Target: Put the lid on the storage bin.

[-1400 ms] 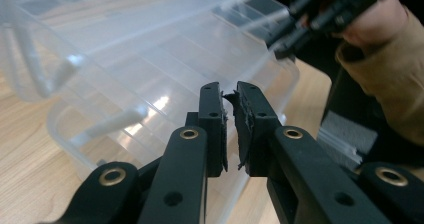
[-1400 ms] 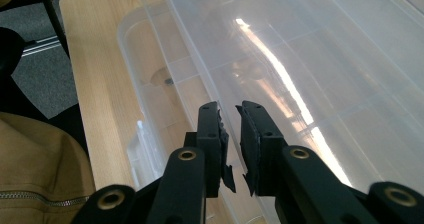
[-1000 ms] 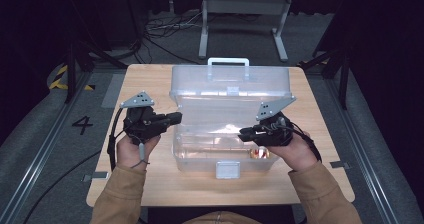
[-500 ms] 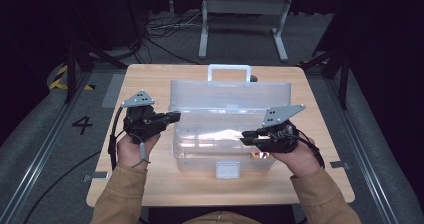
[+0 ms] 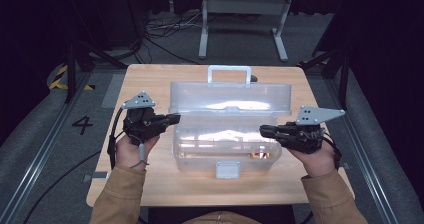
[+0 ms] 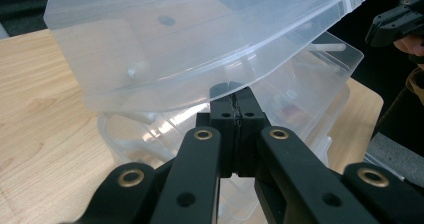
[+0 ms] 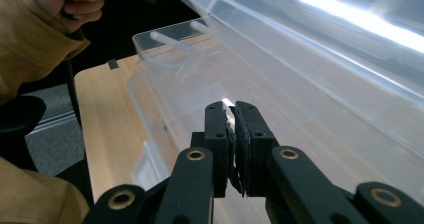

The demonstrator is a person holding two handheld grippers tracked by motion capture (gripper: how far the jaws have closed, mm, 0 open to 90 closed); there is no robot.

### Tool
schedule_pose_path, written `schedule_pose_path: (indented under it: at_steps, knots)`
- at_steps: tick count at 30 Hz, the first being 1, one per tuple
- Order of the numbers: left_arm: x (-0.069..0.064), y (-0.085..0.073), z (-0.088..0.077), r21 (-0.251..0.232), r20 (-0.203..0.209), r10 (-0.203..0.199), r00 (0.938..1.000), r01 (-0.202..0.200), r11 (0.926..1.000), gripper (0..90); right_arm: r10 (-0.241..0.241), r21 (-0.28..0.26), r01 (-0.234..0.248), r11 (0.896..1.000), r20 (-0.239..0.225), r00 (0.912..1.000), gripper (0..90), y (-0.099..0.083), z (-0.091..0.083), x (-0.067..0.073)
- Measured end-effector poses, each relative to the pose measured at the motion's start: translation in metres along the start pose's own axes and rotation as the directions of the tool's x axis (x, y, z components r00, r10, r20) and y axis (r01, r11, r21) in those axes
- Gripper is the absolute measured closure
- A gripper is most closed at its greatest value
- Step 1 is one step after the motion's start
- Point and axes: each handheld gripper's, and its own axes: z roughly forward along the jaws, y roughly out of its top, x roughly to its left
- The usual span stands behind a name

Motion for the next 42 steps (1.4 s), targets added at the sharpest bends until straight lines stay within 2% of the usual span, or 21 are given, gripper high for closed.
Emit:
schedule_pose_path:
  at_steps: [8,12,19,24,36,42]
  knots:
    - [0.002,-0.002,0.000,0.010,0.001,-0.007,1.0000,0.007,0.9999,89.5,0.058,-0.032,-0.057,0.998,0.052,0.9969,85.5,-0.006,-0.015,-0.010]
    - [0.004,-0.004,-0.001,0.026,0.008,-0.009,0.9999,0.009,0.9996,89.5,0.095,-0.045,-0.093,0.995,0.033,0.9949,85.2,-0.008,-0.022,-0.016]
    - [0.004,-0.006,-0.002,0.051,0.013,-0.004,0.9999,0.003,0.9987,89.4,0.123,-0.025,-0.122,0.992,0.053,0.9910,85.4,-0.013,-0.031,-0.026]
    - [0.004,-0.007,-0.002,0.071,0.020,0.004,0.9998,-0.006,0.9975,89.2,0.141,0.010,-0.142,0.990,0.061,0.9881,86.2,-0.017,-0.031,-0.032]
    - [0.004,-0.008,-0.002,0.094,0.021,0.000,0.9998,-0.002,0.9955,87.6,0.151,0.023,-0.153,0.988,0.080,0.9853,89.1,-0.019,-0.035,-0.036]
    - [0.003,-0.008,-0.001,0.136,0.026,0.026,0.9993,-0.029,0.9903,86.2,0.114,0.076,-0.120,0.990,0.081,0.9902,89.7,-0.017,-0.033,-0.034]
